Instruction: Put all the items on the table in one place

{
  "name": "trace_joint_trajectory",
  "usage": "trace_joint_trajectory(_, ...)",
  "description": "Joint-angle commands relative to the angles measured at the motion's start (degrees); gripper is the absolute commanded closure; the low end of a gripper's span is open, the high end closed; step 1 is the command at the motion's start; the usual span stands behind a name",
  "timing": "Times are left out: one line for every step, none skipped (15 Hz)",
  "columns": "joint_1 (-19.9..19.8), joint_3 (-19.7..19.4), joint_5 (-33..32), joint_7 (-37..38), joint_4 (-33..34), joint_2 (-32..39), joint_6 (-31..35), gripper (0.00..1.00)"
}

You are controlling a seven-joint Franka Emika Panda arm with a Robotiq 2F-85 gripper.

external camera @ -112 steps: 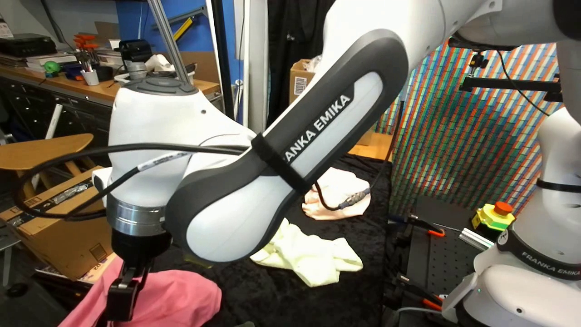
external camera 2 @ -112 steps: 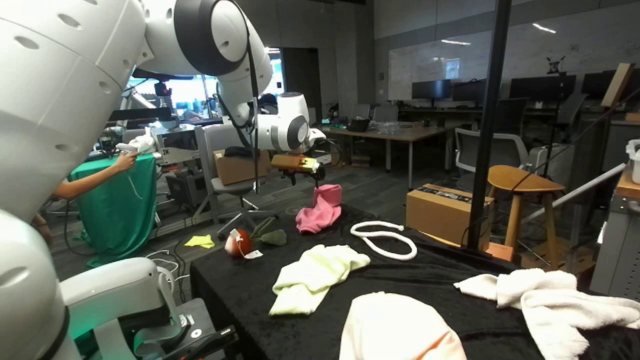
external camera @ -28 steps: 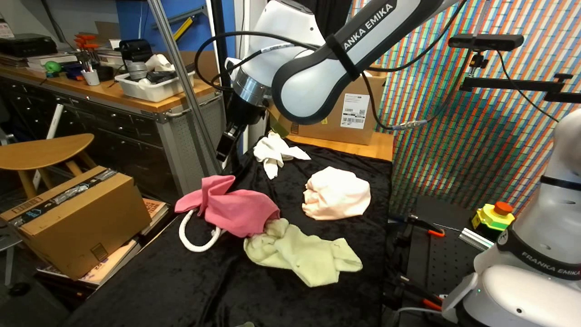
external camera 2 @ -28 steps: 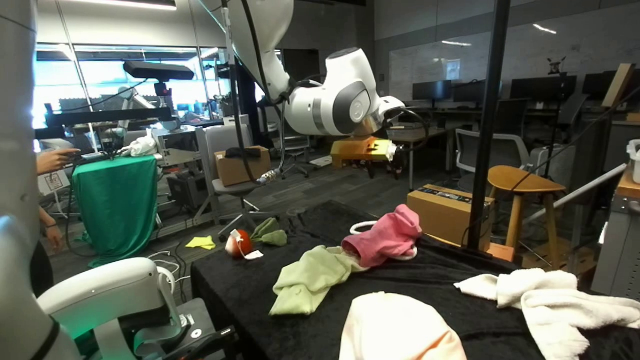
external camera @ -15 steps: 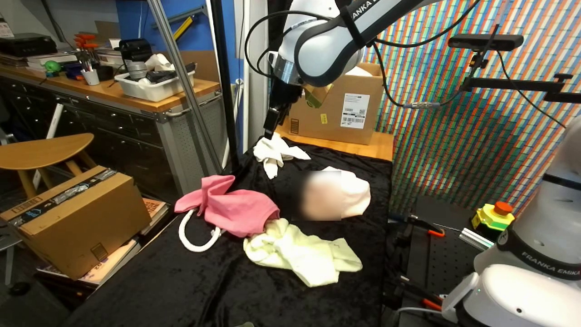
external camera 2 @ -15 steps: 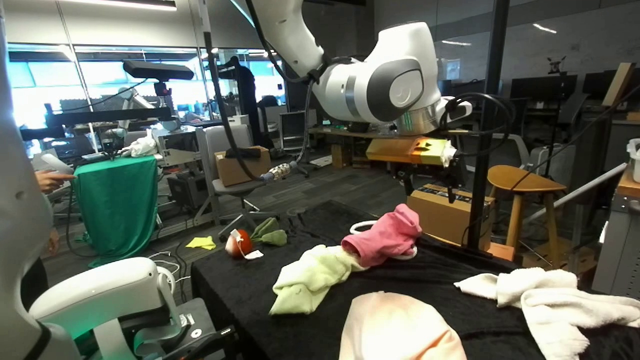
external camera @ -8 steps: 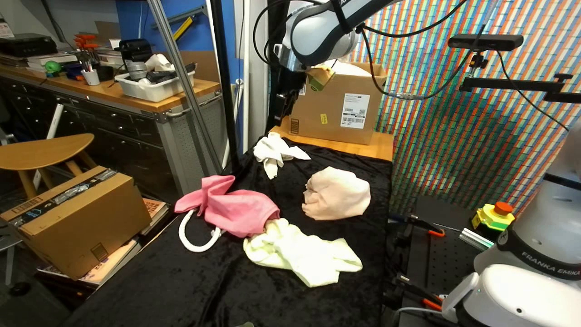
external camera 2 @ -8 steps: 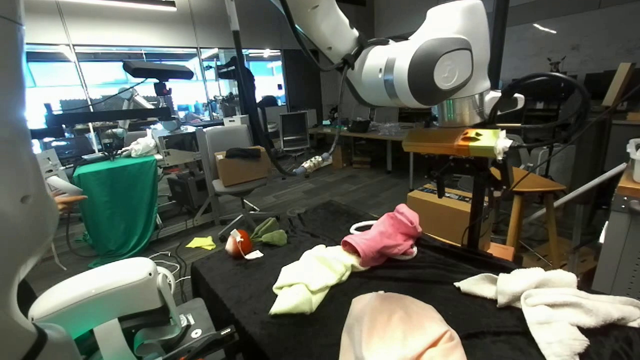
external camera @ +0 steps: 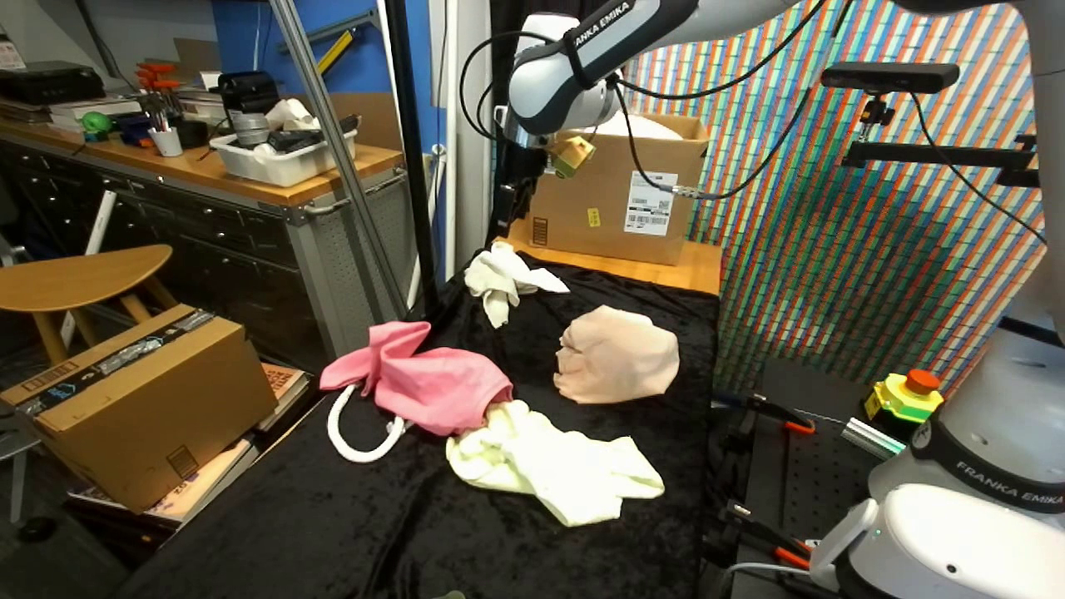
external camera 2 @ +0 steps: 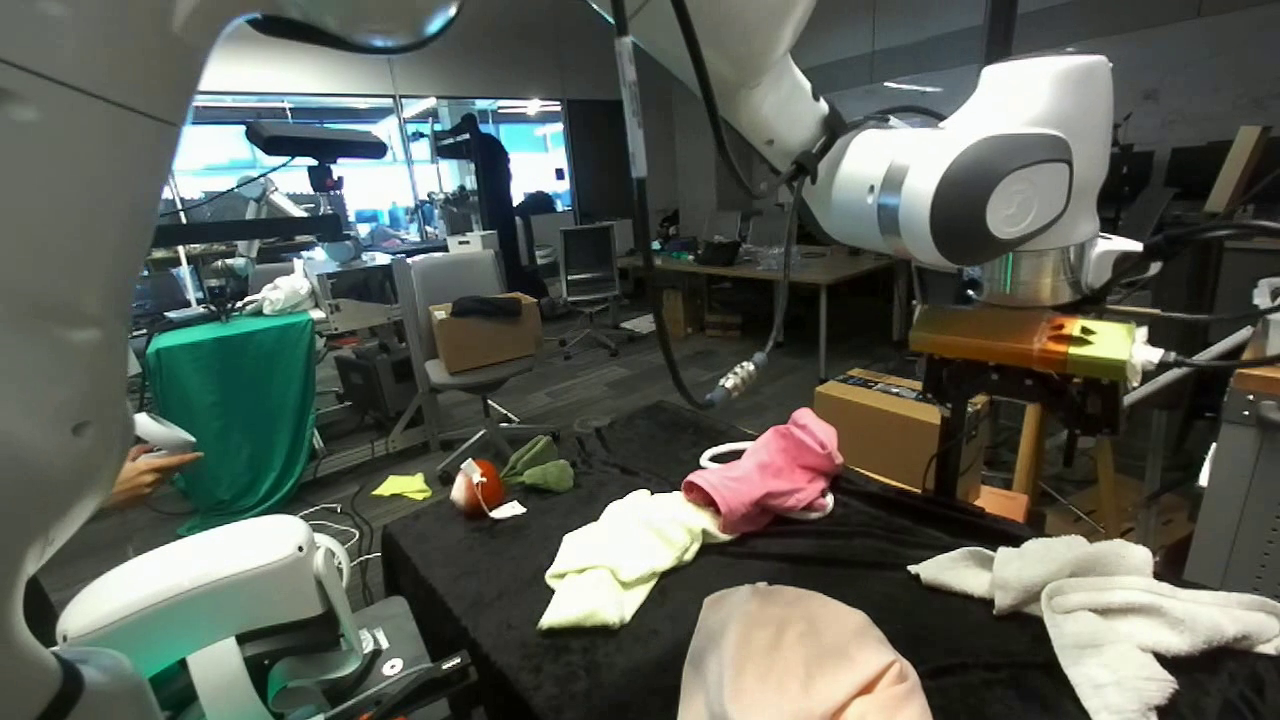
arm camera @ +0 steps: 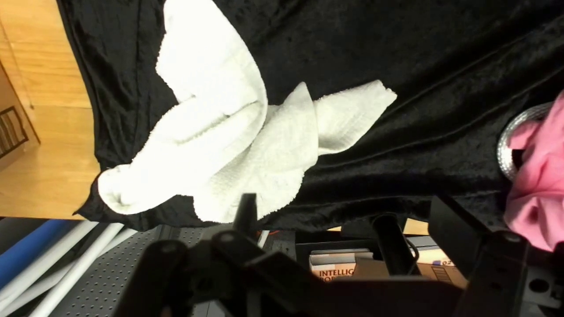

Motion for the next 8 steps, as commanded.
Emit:
trace_joint_trajectory(-1.6,0.9,0.9,-0.8,11.0,8.7,-3.2,0.0)
trace_joint_trajectory(-1.8,1.0,0.9,-0.6,12.9,10.4,-3.7,0.0)
trace_joint_trajectory(-2.1,1.2,0.9,-0.5,14.8,12.2,-3.9,0.0)
trace_joint_trajectory(-2.3,1.2,0.8,-0.2,16.7,14.0,-3.7,0.0)
trace_joint_trajectory(-2.6,1.4,1.0,0.0,18.6,15.7,-3.8,0.0)
trace_joint_trajectory(-2.9,1.5,0.9,0.1,20.5,17.5,-3.6,0.0)
trace_joint_trajectory(-3.2,1.6,1.0,0.3,22.3,19.2,-3.8,0.0)
trace_joint_trajectory(-3.5,1.8,1.0,0.4,24.1,20.8,-3.8,0.0)
